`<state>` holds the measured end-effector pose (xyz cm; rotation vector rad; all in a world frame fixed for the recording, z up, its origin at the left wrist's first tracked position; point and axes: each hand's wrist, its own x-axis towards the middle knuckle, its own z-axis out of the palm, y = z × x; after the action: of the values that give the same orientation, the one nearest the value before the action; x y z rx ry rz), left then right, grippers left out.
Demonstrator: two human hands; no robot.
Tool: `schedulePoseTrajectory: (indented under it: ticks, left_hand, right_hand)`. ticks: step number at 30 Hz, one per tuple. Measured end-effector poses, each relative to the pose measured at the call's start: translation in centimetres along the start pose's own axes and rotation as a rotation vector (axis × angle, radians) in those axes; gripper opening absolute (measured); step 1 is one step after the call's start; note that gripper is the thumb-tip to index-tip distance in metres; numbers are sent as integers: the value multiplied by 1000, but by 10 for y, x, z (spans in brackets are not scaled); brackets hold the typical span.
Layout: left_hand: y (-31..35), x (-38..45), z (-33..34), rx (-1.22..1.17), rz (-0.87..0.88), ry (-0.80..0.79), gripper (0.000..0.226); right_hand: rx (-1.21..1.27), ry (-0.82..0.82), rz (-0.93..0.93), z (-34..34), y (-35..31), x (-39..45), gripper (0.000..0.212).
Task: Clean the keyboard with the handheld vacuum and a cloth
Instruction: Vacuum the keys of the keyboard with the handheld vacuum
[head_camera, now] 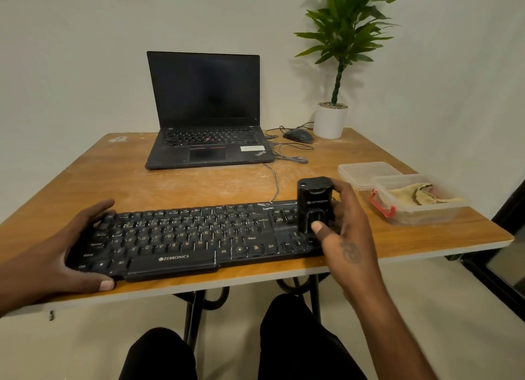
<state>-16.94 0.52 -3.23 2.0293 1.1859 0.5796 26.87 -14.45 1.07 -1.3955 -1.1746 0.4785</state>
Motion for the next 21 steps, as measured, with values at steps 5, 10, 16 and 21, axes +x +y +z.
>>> schedulePoseTrajectory:
  ticks: [5, 10, 16, 21]
  left_hand:
    - [14, -3, 1, -58, 6, -8, 145]
    - [20, -5, 1, -66, -3, -16, 144]
    - [23, -9, 1, -44, -21, -17, 142]
    - [22, -9, 3, -53, -20, -9, 139]
  right_hand:
    - [-29, 31, -23, -1, -5, -3, 87]
    - [-61, -80, -67, 40, -8, -10, 80]
    - [-16, -256, -82, 58, -17, -12, 74]
    - [52, -237, -46, 27, -16, -1, 64]
